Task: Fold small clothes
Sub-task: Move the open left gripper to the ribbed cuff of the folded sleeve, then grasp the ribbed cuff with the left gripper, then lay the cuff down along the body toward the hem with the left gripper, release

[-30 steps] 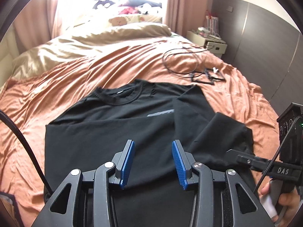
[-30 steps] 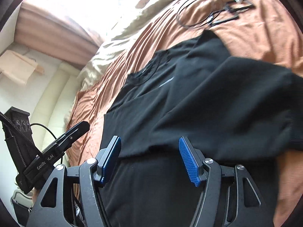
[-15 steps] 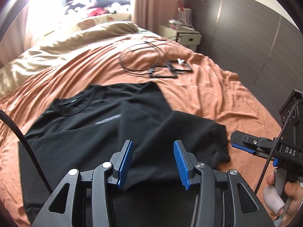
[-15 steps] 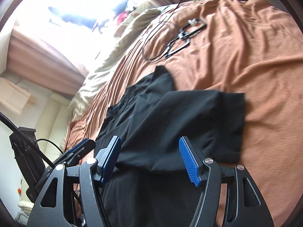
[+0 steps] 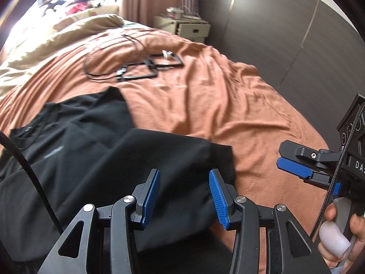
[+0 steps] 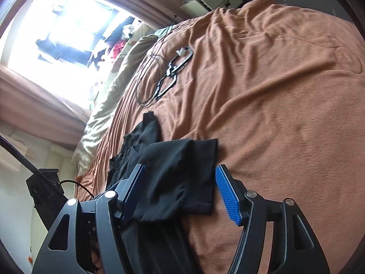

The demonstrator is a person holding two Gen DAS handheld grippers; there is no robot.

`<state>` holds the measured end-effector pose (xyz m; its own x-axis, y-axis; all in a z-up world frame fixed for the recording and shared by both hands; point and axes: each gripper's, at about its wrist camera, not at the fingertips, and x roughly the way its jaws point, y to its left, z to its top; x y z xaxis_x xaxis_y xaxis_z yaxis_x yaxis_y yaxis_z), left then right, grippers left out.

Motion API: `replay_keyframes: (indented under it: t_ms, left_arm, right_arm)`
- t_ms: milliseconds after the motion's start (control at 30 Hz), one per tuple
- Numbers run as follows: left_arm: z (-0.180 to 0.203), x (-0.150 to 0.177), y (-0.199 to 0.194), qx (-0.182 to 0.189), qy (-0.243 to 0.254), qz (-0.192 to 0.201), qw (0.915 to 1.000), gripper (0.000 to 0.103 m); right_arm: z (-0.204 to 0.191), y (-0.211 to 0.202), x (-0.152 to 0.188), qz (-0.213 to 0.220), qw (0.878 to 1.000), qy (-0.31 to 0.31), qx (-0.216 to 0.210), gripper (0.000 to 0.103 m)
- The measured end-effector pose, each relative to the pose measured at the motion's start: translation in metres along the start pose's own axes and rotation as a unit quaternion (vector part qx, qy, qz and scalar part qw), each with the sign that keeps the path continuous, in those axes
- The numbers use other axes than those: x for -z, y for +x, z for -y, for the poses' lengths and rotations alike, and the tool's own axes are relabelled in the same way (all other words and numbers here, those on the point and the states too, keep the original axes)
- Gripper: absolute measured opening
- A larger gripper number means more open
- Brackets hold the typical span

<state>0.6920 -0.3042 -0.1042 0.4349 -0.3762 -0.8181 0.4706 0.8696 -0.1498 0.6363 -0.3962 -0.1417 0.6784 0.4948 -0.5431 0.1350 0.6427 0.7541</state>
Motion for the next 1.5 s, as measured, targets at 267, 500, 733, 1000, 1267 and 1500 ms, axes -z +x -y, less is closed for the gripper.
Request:
replay_keyframes:
  t_ms: [267, 500, 733, 1000, 1267, 1500]
  left_arm:
    - [0.033, 0.000, 0.046, 0.037, 0.011, -0.037, 0.9986, 0.047]
    - [0.049, 0.003, 0.082, 0.037, 0.020, -0.066, 0.9970, 0.055]
    - [0.050, 0.006, 0.094, -0.006, 0.032, -0.055, 0.9979, 0.060]
    - [0.027, -0.001, 0.082, -0.009, -0.003, -0.047, 0.9988, 0.011]
    - [0.010, -0.019, 0.023, -0.020, 0.013, 0.000, 0.9997, 0.010]
    - [-0.032, -0.027, -0.033, -0.052, -0.006, 0.032, 0.9981, 0.010]
  right_arm:
    - [0.018, -0.028, 0.003, 0.016, 0.999, 0.034, 0.006, 0.062]
    - [0.023, -0.040, 0.007, 0.019, 0.999, 0.046, 0.003, 0.062]
    - [0.022, -0.043, 0.006, 0.016, 0.999, 0.045, 0.001, 0.062]
    - [0.020, -0.043, 0.006, 0.016, 0.999, 0.042, 0.007, 0.062]
    - [0.000, -0.026, 0.009, 0.002, 1.000, 0.021, -0.004, 0.062]
    - [-0.027, 0.004, 0.014, -0.021, 1.000, -0.011, -0.010, 0.062]
